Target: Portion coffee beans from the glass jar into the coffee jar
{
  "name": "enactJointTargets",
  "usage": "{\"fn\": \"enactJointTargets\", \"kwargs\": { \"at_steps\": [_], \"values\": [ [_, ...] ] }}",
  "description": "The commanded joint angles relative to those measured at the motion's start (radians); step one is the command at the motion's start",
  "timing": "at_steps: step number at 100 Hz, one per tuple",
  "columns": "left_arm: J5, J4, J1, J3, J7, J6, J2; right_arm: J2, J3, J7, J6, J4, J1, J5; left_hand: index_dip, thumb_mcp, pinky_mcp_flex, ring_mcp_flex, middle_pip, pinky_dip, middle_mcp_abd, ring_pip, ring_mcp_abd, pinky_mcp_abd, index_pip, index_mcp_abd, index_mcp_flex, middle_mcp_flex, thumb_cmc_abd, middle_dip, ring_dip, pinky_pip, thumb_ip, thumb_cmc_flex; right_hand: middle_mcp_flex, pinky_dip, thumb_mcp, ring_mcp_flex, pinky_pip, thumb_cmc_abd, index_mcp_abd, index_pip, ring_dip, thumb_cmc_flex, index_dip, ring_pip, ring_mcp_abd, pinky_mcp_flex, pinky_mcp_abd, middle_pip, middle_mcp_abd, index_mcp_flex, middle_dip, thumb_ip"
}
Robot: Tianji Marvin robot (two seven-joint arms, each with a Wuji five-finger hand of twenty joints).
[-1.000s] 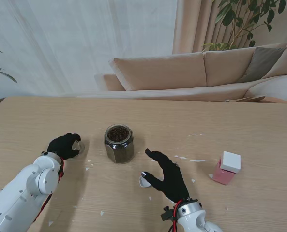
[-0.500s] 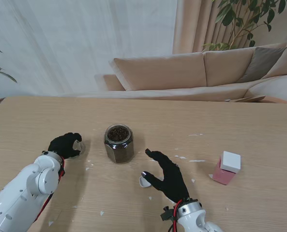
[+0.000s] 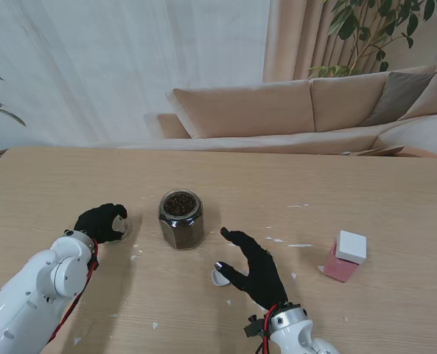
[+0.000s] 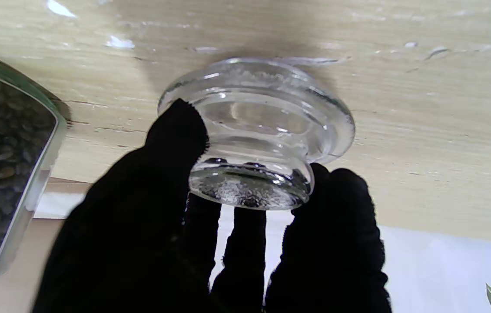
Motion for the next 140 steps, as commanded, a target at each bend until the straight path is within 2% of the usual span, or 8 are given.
{"fn": "enactJointTargets", "kwargs": {
  "at_steps": [1,29,95,140],
  "values": [
    [0.005,-0.021,0.004,-0.002,-0.02,0.0,-0.002,-0.004,-0.003,0.016,-0.003,-0.002,-0.004,0.005,0.022,0.243,-0.019,0.1,0.081,-0.007,-0.022,0.072,-0.081,-0.016,0.052,0.022,0.039,0.074,0.083,0.036,0.046,-0.004,0.039,0.225,0.007,0.009,-0.018,-0.004,0.003,0.007,-0.005,-0.018,0.015,-0.001,0.009,-0.015,-0.026,0.002,-0.008,-0.012,-0.03,-0.001,-0.006,-0.026],
    [-0.015,-0.039,0.008,-0.013,-0.037,-0.017,-0.002,-0.005,-0.004,0.017,-0.003,-0.002,-0.003,0.009,0.023,0.255,-0.008,0.122,0.084,0.0,-0.015,0.084,-0.075,-0.01,0.055,0.024,0.058,0.094,0.082,0.039,0.062,0.003,0.026,0.232,0.006,0.012,-0.018,-0.004,0.001,0.008,-0.001,-0.019,0.015,-0.001,0.008,-0.015,-0.027,0.002,-0.008,-0.012,-0.027,0.002,-0.006,-0.026],
    [-0.059,-0.227,-0.016,-0.083,-0.19,-0.05,0.007,-0.005,-0.006,0.024,-0.005,0.002,-0.001,0.017,0.023,0.264,-0.003,0.13,0.081,0.014,-0.012,0.101,-0.076,-0.014,0.053,0.024,0.072,0.099,0.073,0.045,0.097,0.02,0.021,0.241,0.004,0.018,-0.019,-0.005,-0.002,0.007,0.007,-0.021,0.015,0.001,0.006,-0.016,-0.027,0.002,-0.009,-0.012,-0.029,0.006,-0.005,-0.026],
    [-0.092,-0.348,-0.091,-0.059,-0.306,-0.018,0.014,-0.004,-0.008,0.031,-0.005,0.004,0.001,0.021,0.021,0.264,-0.003,0.131,0.078,0.018,-0.008,0.098,-0.078,-0.013,0.047,0.026,0.073,0.101,0.075,0.042,0.102,0.02,0.019,0.24,0.003,0.021,-0.019,-0.007,-0.004,0.007,0.01,-0.023,0.015,0.0,0.006,-0.017,-0.03,0.002,-0.01,-0.012,-0.029,0.005,-0.005,-0.027]
  ]
}}
